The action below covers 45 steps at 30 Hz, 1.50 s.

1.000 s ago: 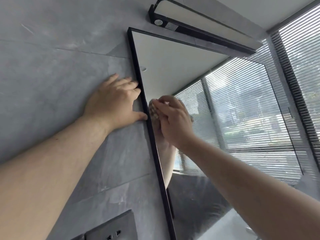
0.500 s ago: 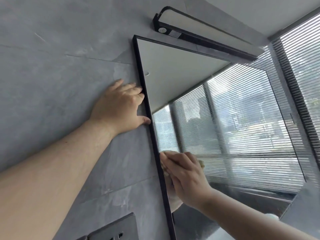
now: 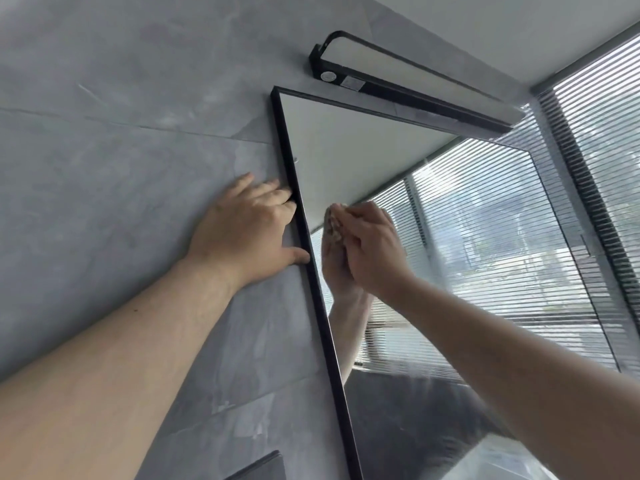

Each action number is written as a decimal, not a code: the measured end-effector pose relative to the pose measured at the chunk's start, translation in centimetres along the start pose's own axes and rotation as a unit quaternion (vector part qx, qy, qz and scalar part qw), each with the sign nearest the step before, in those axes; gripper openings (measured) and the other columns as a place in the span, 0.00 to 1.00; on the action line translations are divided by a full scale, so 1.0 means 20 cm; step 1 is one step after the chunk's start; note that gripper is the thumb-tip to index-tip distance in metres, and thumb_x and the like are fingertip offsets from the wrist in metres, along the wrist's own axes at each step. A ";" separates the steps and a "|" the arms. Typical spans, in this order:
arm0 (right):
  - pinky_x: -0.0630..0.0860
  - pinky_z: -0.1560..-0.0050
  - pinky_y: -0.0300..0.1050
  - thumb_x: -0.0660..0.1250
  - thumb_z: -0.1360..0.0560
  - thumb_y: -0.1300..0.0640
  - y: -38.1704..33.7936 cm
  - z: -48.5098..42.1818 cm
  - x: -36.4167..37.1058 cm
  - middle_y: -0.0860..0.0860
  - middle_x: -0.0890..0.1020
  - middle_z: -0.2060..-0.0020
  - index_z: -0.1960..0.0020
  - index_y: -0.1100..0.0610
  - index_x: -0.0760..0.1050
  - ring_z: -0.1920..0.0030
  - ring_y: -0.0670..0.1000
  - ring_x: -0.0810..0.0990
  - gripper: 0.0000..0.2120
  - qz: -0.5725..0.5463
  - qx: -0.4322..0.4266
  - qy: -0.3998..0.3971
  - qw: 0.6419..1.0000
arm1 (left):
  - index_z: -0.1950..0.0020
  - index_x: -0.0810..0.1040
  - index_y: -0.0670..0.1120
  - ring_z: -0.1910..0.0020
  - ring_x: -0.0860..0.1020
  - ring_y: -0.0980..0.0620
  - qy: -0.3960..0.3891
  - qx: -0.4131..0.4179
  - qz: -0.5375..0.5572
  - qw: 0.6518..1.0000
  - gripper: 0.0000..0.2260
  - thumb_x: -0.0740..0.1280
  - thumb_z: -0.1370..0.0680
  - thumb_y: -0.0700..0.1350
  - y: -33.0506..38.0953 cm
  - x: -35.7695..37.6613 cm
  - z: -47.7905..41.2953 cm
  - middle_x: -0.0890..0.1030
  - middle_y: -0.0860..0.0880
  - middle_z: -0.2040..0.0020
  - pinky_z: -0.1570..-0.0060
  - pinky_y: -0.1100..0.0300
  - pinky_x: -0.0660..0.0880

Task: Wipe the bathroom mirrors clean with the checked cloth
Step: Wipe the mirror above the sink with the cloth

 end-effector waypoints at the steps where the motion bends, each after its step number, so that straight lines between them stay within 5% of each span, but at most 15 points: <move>1: 0.72 0.42 0.42 0.62 0.24 0.61 0.07 -0.07 0.02 0.55 0.81 0.52 0.42 0.58 0.83 0.49 0.48 0.73 0.15 0.003 0.033 0.000 0.999 | 0.28 0.74 0.44 0.24 0.64 0.48 0.000 0.001 0.003 1.000 0.39 0.70 0.31 0.69 0.00 0.00 0.00 0.71 0.46 0.26 0.22 0.50 0.50; 4: 0.74 0.40 0.54 0.63 0.21 0.62 0.28 -0.18 0.05 0.49 0.77 0.50 0.38 0.54 0.82 0.44 0.55 0.76 0.14 0.009 0.120 -0.030 0.992 | 0.28 0.74 0.44 0.24 0.65 0.48 -0.001 0.002 0.002 1.000 0.39 0.69 0.31 0.69 0.01 -0.01 0.00 0.71 0.47 0.26 0.22 0.49 0.51; 8: 0.71 0.37 0.51 0.62 0.21 0.63 0.26 -0.16 0.04 0.51 0.78 0.48 0.36 0.56 0.80 0.42 0.55 0.75 0.16 0.006 0.129 -0.052 0.990 | 0.30 0.76 0.43 0.25 0.66 0.48 -0.003 0.002 -0.006 1.000 0.39 0.70 0.31 0.69 0.00 0.00 0.00 0.73 0.46 0.27 0.22 0.48 0.53; 12: 0.74 0.44 0.52 0.58 0.25 0.54 0.02 0.04 -0.02 0.51 0.80 0.51 0.40 0.53 0.82 0.47 0.53 0.76 0.19 -0.017 0.066 -0.054 0.996 | 0.32 0.77 0.42 0.27 0.69 0.46 -0.005 0.001 -0.021 1.000 0.40 0.71 0.33 0.69 0.00 0.01 0.00 0.75 0.45 0.29 0.23 0.47 0.56; 18: 0.76 0.44 0.45 0.66 0.23 0.60 -0.13 0.38 -0.06 0.45 0.82 0.42 0.39 0.52 0.82 0.47 0.49 0.79 0.14 -0.048 -0.061 -0.101 0.992 | 0.35 0.79 0.39 0.31 0.74 0.43 0.005 -0.003 -0.026 1.000 0.40 0.75 0.36 0.67 0.00 0.01 0.00 0.79 0.42 0.33 0.27 0.44 0.62; 22: 0.77 0.45 0.46 0.64 0.21 0.59 -0.12 0.39 -0.07 0.45 0.81 0.41 0.38 0.52 0.81 0.48 0.50 0.80 0.14 -0.045 -0.090 -0.097 0.990 | 0.30 0.75 0.41 0.25 0.66 0.44 -0.005 -0.009 -0.033 0.999 0.42 0.72 0.34 0.69 0.00 -0.01 -0.01 0.71 0.43 0.26 0.24 0.48 0.54; 26: 0.73 0.40 0.39 0.61 0.21 0.54 -0.06 0.16 -0.03 0.47 0.81 0.42 0.38 0.53 0.81 0.46 0.48 0.78 0.15 -0.026 -0.028 -0.060 0.997 | 0.23 0.66 0.45 0.20 0.53 0.48 -0.027 -0.020 -0.041 0.999 0.45 0.65 0.31 0.73 -0.01 0.00 -0.02 0.58 0.45 0.19 0.22 0.50 0.45; 30: 0.67 0.39 0.32 0.68 0.23 0.58 0.18 -0.12 -0.02 0.46 0.75 0.43 0.35 0.56 0.79 0.45 0.39 0.70 0.17 -0.022 0.126 -0.011 0.992 | 0.20 0.59 0.45 0.19 0.46 0.49 -0.043 -0.021 -0.049 0.998 0.46 0.60 0.29 0.74 -0.01 0.02 -0.02 0.50 0.46 0.18 0.22 0.49 0.42; 34: 0.73 0.37 0.44 0.70 0.23 0.57 0.35 -0.25 0.02 0.45 0.76 0.47 0.38 0.53 0.81 0.43 0.48 0.75 0.14 -0.065 0.201 0.017 0.977 | 0.19 0.44 0.41 0.20 0.40 0.46 -0.058 -0.053 -0.066 0.995 0.53 0.57 0.29 0.76 -0.05 0.04 -0.04 0.42 0.42 0.18 0.22 0.48 0.38; 39: 0.76 0.43 0.44 0.68 0.24 0.53 0.18 -0.17 0.03 0.45 0.73 0.48 0.38 0.46 0.81 0.47 0.45 0.74 0.15 -0.055 0.102 -0.014 0.993 | 0.19 0.48 0.44 0.19 0.42 0.46 -0.059 -0.035 -0.070 0.995 0.51 0.57 0.29 0.76 -0.04 0.04 -0.05 0.46 0.44 0.18 0.23 0.48 0.37; 45: 0.77 0.56 0.46 0.63 0.23 0.53 -0.07 0.20 -0.04 0.50 0.75 0.46 0.35 0.45 0.78 0.54 0.46 0.75 0.18 -0.017 -0.146 -0.124 0.981 | 0.20 0.54 0.45 0.19 0.45 0.46 -0.057 -0.028 -0.060 0.996 0.51 0.60 0.31 0.76 -0.04 0.05 -0.06 0.50 0.47 0.18 0.22 0.47 0.41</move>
Point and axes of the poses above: each hand's wrist, its own z-axis away from the middle knuckle, its own x-axis out of the palm, y = z × x, the point moved 9 cm from there along -z, towards the middle knuckle
